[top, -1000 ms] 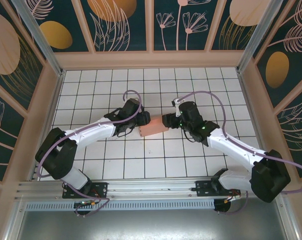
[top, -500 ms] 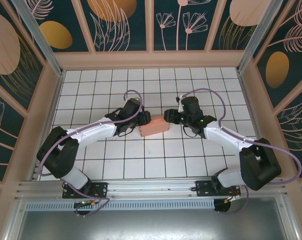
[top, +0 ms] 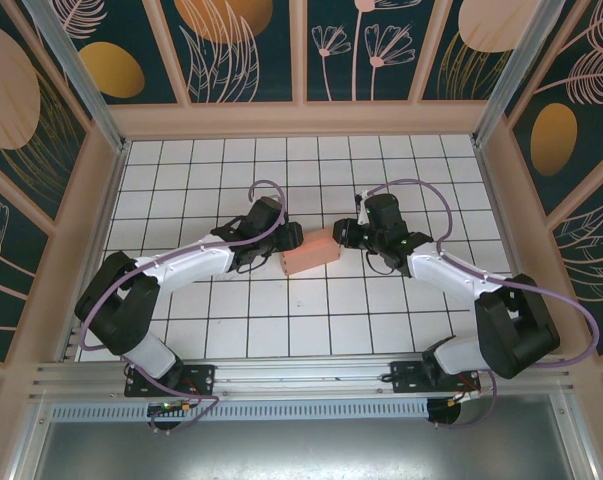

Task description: Fold the paper box

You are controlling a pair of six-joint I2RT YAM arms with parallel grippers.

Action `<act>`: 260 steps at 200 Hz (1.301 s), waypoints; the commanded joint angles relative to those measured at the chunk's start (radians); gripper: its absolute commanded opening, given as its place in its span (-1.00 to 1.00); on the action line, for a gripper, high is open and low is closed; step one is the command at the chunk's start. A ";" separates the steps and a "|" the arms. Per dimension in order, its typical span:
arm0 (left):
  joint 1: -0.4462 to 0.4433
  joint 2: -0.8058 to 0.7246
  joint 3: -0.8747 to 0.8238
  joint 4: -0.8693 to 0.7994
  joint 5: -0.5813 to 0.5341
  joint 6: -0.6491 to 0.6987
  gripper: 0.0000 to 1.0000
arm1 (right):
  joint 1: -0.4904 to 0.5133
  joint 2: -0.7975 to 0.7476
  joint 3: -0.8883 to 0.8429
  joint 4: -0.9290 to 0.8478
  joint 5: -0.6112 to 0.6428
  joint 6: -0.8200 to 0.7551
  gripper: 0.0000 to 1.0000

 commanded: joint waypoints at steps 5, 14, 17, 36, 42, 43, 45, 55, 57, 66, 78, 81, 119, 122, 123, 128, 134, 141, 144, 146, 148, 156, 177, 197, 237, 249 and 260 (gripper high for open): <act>0.000 -0.032 -0.009 -0.060 -0.024 0.020 0.35 | -0.011 0.020 0.020 -0.023 0.002 0.005 -0.24; -0.001 -0.055 -0.009 -0.062 -0.039 0.021 0.42 | -0.011 0.022 0.021 -0.025 0.006 0.003 -0.21; -0.001 -0.063 0.006 -0.063 -0.045 0.019 0.44 | -0.011 0.022 0.021 -0.025 0.006 0.003 -0.21; -0.001 -0.117 0.010 -0.056 -0.064 0.006 0.67 | -0.011 0.030 0.021 -0.021 0.008 0.005 -0.19; 0.000 -0.137 0.003 -0.038 -0.067 -0.010 0.75 | -0.011 0.033 0.021 -0.020 0.007 0.006 -0.19; 0.000 -0.140 -0.011 -0.034 -0.066 -0.012 0.76 | -0.011 0.033 0.021 -0.020 0.006 0.007 -0.20; 0.000 -0.148 -0.025 -0.024 -0.065 -0.018 0.80 | -0.011 0.034 0.021 -0.020 0.004 0.008 -0.19; 0.003 -0.185 -0.079 0.027 -0.060 -0.052 0.97 | -0.010 0.039 0.022 -0.019 0.000 0.006 -0.19; 0.003 -0.193 -0.088 0.034 -0.055 -0.059 0.97 | -0.011 0.039 0.023 -0.019 0.000 0.006 -0.19; 0.005 -0.227 -0.136 0.086 -0.038 -0.091 0.98 | -0.011 0.043 0.025 -0.021 0.002 0.005 -0.18; 0.008 -0.266 -0.198 0.153 0.003 -0.137 0.97 | -0.010 0.042 0.025 -0.020 0.005 0.004 -0.18; 0.008 -0.273 -0.212 0.168 0.014 -0.148 0.95 | -0.011 0.044 0.025 -0.021 0.005 0.004 -0.18; 0.011 -0.265 -0.276 0.197 0.087 -0.215 0.62 | -0.013 0.050 0.024 -0.019 -0.001 0.005 -0.18; 0.012 -0.261 -0.279 0.200 0.092 -0.219 0.58 | -0.013 0.052 0.024 -0.018 -0.001 0.005 -0.18; 0.012 -0.260 -0.280 0.200 0.093 -0.219 0.56 | -0.013 0.052 0.024 -0.019 -0.001 0.005 -0.18; 0.011 -0.256 -0.287 0.207 0.104 -0.227 0.51 | -0.013 0.053 0.025 -0.019 -0.001 0.005 -0.18; 0.011 -0.253 -0.293 0.216 0.117 -0.237 0.45 | -0.013 0.053 0.025 -0.019 -0.001 0.005 -0.18; 0.011 -0.248 -0.303 0.225 0.128 -0.246 0.39 | -0.013 0.055 0.025 -0.019 0.000 0.004 -0.18; 0.011 -0.247 -0.305 0.229 0.131 -0.249 0.37 | -0.011 0.056 0.025 -0.020 0.000 0.003 -0.18; 0.011 -0.247 -0.307 0.231 0.133 -0.250 0.36 | -0.012 0.056 0.025 -0.020 0.000 0.005 -0.18; 0.011 -0.246 -0.310 0.233 0.134 -0.252 0.35 | -0.013 0.056 0.025 -0.021 0.000 0.004 -0.18; 0.011 -0.242 -0.317 0.232 0.132 -0.253 0.27 | -0.014 0.058 0.023 -0.019 -0.001 0.006 -0.18; 0.011 -0.230 -0.323 0.216 0.127 -0.234 0.06 | -0.013 0.070 0.017 -0.012 -0.007 0.008 -0.18; 0.012 -0.205 -0.342 0.228 0.131 -0.226 0.00 | -0.014 0.074 0.001 -0.002 -0.005 0.010 -0.18; 0.013 -0.144 -0.386 0.277 0.157 -0.235 -0.18 | -0.028 0.088 -0.041 0.039 -0.030 0.015 -0.28; 0.012 -0.132 -0.395 0.290 0.162 -0.239 -0.28 | -0.030 0.091 -0.046 0.045 -0.040 0.018 -0.35; 0.013 -0.125 -0.403 0.299 0.162 -0.240 -0.37 | -0.034 0.091 -0.050 0.048 -0.051 0.019 -0.41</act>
